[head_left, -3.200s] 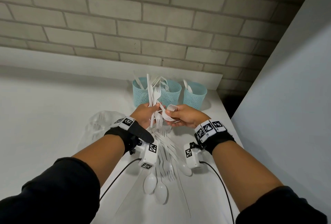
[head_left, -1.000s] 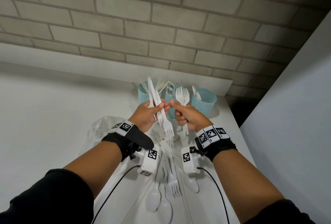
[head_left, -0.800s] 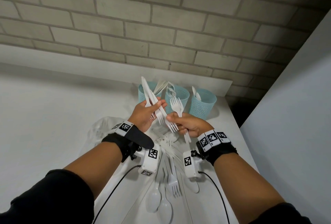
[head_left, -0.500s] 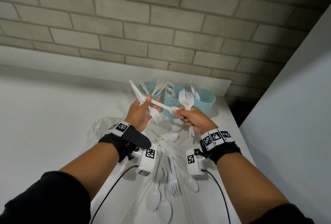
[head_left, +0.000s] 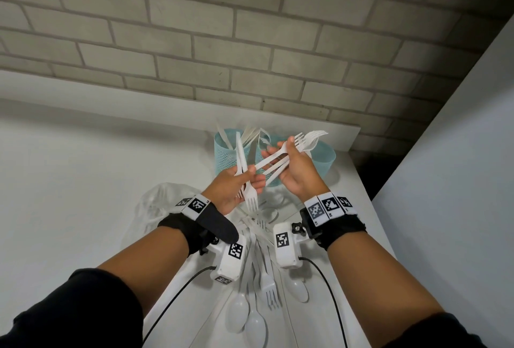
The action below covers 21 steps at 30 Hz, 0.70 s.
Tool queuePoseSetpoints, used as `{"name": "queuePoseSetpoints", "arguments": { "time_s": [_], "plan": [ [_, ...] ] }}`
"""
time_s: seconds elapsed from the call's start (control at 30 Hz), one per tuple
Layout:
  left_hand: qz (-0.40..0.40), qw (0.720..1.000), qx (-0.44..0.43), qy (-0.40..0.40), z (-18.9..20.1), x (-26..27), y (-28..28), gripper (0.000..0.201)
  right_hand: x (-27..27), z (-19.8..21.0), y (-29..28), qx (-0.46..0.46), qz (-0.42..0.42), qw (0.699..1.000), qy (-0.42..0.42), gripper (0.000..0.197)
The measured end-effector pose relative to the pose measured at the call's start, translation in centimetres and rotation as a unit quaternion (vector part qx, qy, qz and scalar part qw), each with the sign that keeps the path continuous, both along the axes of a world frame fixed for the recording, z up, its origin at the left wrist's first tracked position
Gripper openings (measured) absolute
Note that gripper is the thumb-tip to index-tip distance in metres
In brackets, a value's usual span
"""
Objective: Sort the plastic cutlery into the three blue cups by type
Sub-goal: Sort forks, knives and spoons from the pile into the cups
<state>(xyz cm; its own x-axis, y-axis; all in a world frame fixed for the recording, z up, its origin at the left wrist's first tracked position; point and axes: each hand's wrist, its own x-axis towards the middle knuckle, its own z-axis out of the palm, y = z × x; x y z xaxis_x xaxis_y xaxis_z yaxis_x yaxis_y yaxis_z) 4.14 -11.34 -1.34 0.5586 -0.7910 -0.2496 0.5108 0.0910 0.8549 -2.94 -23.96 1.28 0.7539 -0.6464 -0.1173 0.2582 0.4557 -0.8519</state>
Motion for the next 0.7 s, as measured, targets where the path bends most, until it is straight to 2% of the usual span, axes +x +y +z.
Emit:
{"name": "queuePoseSetpoints", "arguments": {
  "time_s": [0.1, 0.23, 0.3, 0.43, 0.5, 0.6, 0.7],
  "plan": [
    [-0.027, 0.999, 0.022, -0.033, 0.1, -0.6, -0.1, 0.013, 0.5, 0.1, 0.5, -0.010, 0.001, 1.000, 0.002, 0.028],
    [-0.024, 0.998, 0.031, -0.043, -0.1, -0.8, -0.2, 0.016, 1.1, 0.4, 0.6, -0.093, 0.028, 0.994, 0.053, 0.023],
    [-0.015, 0.998, 0.039, -0.048, 0.0, -0.6, -0.1, 0.014, 1.4, 1.3, 0.1, -0.119, -0.004, 0.991, 0.053, 0.026],
    [-0.004, 0.999, 0.033, -0.030, 0.4, 0.2, 0.0, 0.016, 2.5, 3.6, -2.4, -0.125, -0.156, 0.980, 0.011, 0.025],
    [-0.002, 0.999, 0.028, -0.023, 0.5, 0.5, -0.1, 0.019, 3.4, 4.0, -3.4, -0.113, -0.202, 0.973, -0.001, 0.031],
    [0.000, 0.999, 0.035, -0.016, 0.4, 0.8, -0.2, 0.026, 4.8, 3.5, -4.3, -0.149, -0.219, 0.964, 0.022, 0.030],
    [-0.007, 0.999, 0.031, 0.021, 0.3, 1.1, -0.4, 0.029, 5.6, 1.8, -4.8, -0.210, -0.197, 0.954, 0.079, 0.017]
  ]
}}
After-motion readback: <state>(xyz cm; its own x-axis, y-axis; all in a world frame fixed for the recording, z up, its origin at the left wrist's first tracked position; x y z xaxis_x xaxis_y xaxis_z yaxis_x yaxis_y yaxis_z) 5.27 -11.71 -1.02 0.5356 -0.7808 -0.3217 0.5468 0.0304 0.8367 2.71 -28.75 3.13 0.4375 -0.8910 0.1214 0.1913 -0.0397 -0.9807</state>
